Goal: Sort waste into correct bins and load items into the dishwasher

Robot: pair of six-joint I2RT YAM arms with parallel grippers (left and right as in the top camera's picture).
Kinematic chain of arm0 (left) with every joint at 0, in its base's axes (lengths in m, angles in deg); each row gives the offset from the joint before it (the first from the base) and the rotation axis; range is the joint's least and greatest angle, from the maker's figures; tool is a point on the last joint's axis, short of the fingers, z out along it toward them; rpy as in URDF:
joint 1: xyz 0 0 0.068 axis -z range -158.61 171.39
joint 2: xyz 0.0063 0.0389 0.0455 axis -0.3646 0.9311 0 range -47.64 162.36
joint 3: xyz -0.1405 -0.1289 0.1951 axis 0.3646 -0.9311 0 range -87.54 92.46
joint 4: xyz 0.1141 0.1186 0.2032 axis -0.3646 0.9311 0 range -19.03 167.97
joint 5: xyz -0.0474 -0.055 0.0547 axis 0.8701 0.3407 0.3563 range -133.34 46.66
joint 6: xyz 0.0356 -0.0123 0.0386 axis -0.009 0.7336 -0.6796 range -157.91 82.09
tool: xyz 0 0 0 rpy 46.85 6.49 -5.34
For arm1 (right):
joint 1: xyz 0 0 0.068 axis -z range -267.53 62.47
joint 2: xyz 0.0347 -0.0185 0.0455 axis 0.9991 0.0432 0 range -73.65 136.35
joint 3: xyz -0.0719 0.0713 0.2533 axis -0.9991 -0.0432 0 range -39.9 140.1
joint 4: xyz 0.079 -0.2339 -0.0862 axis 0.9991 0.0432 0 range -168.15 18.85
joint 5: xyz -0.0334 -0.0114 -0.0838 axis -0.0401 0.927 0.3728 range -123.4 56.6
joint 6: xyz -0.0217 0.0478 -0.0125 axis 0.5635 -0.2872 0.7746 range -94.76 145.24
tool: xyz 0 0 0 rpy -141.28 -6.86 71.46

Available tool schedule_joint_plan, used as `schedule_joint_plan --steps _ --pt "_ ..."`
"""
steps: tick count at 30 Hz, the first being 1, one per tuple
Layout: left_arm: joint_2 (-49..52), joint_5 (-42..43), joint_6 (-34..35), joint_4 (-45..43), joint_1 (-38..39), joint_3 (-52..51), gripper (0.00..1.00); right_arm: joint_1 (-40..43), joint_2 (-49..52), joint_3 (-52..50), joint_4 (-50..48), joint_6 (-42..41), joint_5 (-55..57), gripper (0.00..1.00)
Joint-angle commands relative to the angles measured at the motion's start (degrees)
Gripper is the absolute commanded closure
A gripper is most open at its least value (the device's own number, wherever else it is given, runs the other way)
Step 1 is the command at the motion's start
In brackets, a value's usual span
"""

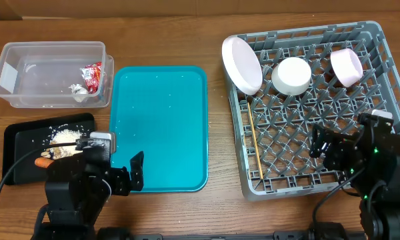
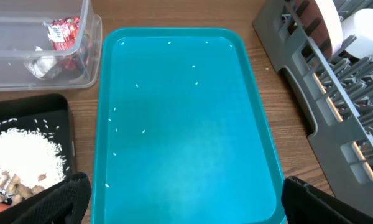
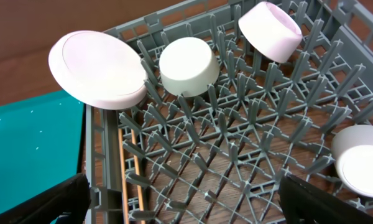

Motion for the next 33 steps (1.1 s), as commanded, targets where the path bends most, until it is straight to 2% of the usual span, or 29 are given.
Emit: schedule_joint_plan --steps 1,16,21,26,33 --pt "-0.50 -0.42 -0.46 -0.11 -0.15 -0.61 0.00 0.20 0.52 -0.46 -0.20 0.20 0.72 0.00" --pt "-0.50 -0.39 -0.46 -0.11 -0.15 -0.61 0.00 -0.04 -0.85 -0.66 0.70 0.22 0.76 0.00" --pt "-0.50 -0.39 -0.48 -0.11 -0.15 -0.61 0.00 -2.93 -7.80 -2.71 -1.05 0.24 1.40 0.00" --pt "-0.50 -0.42 -0.48 -0.11 -0.15 -0.61 0.00 -4.55 -18.97 -13.57 -11.43 1.38 1.57 0.00" --pt "-0.50 -0.39 -0.46 -0.11 -0.15 -0.61 0.00 -7.50 -34.25 -34.95 -33.20 1.92 1.60 0.00"
